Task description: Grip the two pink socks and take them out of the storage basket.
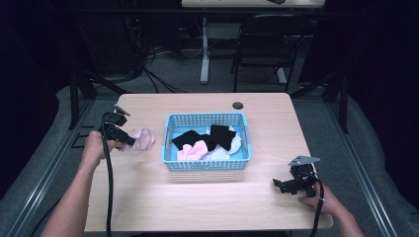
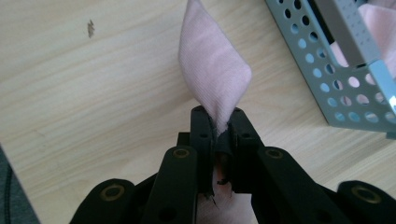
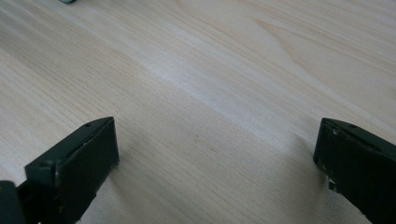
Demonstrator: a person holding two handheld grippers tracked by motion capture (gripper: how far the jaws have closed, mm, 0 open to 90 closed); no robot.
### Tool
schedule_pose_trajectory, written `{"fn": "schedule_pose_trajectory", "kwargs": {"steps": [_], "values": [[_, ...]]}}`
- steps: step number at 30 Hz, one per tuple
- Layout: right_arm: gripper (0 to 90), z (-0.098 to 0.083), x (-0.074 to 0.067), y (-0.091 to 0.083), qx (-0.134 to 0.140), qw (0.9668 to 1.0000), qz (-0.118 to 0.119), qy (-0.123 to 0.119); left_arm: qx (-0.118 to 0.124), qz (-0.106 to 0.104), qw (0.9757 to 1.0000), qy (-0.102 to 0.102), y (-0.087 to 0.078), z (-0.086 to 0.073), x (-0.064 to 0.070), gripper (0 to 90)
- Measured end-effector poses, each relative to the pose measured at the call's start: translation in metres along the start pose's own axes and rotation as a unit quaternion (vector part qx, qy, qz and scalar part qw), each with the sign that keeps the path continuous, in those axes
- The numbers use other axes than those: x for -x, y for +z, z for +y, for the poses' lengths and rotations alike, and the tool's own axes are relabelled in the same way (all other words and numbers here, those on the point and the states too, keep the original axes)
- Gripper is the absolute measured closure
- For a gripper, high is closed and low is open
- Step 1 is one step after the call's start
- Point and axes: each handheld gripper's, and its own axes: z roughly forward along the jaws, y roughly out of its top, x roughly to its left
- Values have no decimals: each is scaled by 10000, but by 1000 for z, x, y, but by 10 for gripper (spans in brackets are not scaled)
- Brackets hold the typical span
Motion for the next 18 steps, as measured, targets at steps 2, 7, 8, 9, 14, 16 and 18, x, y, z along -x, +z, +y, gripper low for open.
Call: {"fn": "schedule_pose_trajectory", "kwargs": {"steps": [2, 7, 8, 9, 14, 16, 18], "values": [[0, 0, 0, 0, 1, 10000, 1, 2, -24, 4, 10000, -35, 6, -3, -1, 830], [0, 0, 0, 0, -1, 10000, 0, -1, -135, 4, 9999, -85, 18, -9, -3, 829], [0, 0, 0, 0, -1, 10000, 0, 0, -170, -11, 9998, -110, 21, -10, -3, 829], [0, 0, 0, 0, -1, 10000, -1, 0, -167, -21, 9998, -118, 23, -11, -4, 828], [0, 0, 0, 0, 2, 10000, 0, 1, -237, -14, 9995, -193, 31, -17, -7, 823], [0, 0, 0, 0, 1, 10000, 0, 1, -267, -5, 9994, -210, 33, -18, -8, 817], [0, 0, 0, 0, 0, 10000, -1, -1, -263, -42, 9994, -231, 35, -20, -10, 805]]}}
